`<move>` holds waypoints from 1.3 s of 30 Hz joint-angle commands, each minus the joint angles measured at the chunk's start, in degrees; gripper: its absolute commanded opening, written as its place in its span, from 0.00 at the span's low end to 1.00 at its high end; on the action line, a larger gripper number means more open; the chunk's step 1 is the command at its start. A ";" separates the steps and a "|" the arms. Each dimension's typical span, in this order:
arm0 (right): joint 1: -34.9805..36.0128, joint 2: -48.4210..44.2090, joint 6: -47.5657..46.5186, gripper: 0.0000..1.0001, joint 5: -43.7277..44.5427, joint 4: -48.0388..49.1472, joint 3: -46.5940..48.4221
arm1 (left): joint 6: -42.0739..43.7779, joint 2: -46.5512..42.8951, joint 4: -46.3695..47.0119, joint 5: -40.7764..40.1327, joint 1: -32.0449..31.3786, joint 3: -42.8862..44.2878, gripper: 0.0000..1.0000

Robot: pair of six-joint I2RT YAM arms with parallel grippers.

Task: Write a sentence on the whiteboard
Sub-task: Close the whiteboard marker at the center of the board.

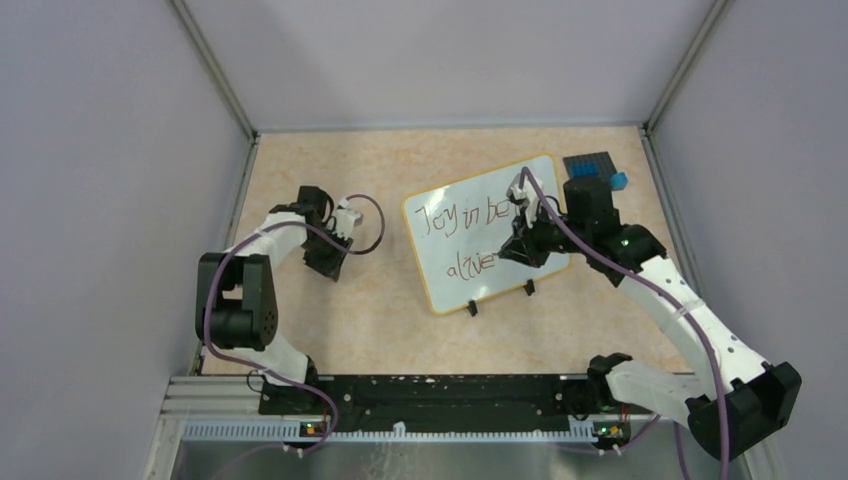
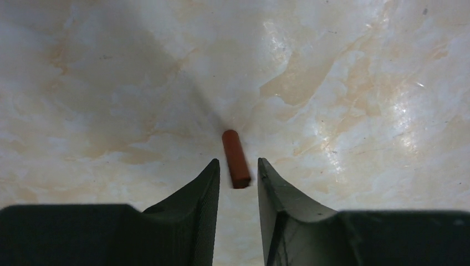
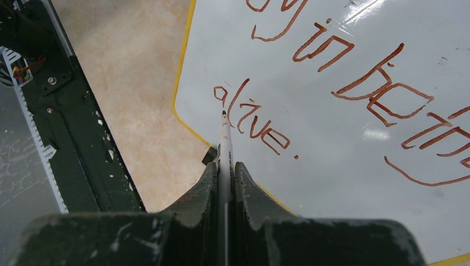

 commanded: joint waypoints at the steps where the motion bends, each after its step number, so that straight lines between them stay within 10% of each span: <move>1: -0.44 -0.09 0.28 0.00 -0.48 1.68 1.11 | -1.70 0.65 3.43 -2.18 -0.29 -0.24 0.29; 8: -0.44 0.44 -0.07 0.00 -0.93 -0.24 3.77 | -1.66 -1.19 0.49 1.27 -0.21 4.29 0.00; 16: -0.39 1.30 1.99 0.00 -4.00 -0.20 8.73 | -1.05 -7.99 -10.62 20.30 4.80 25.33 0.00; 24: -0.44 3.24 5.74 0.00 -8.08 3.27 12.23 | -8.96 -16.68 -2.42 42.36 4.77 32.86 0.00; 39: -2.26 7.77 29.13 0.00 -28.54 27.82 10.16 | -38.26 -22.85 37.21 72.04 -8.89 8.64 0.00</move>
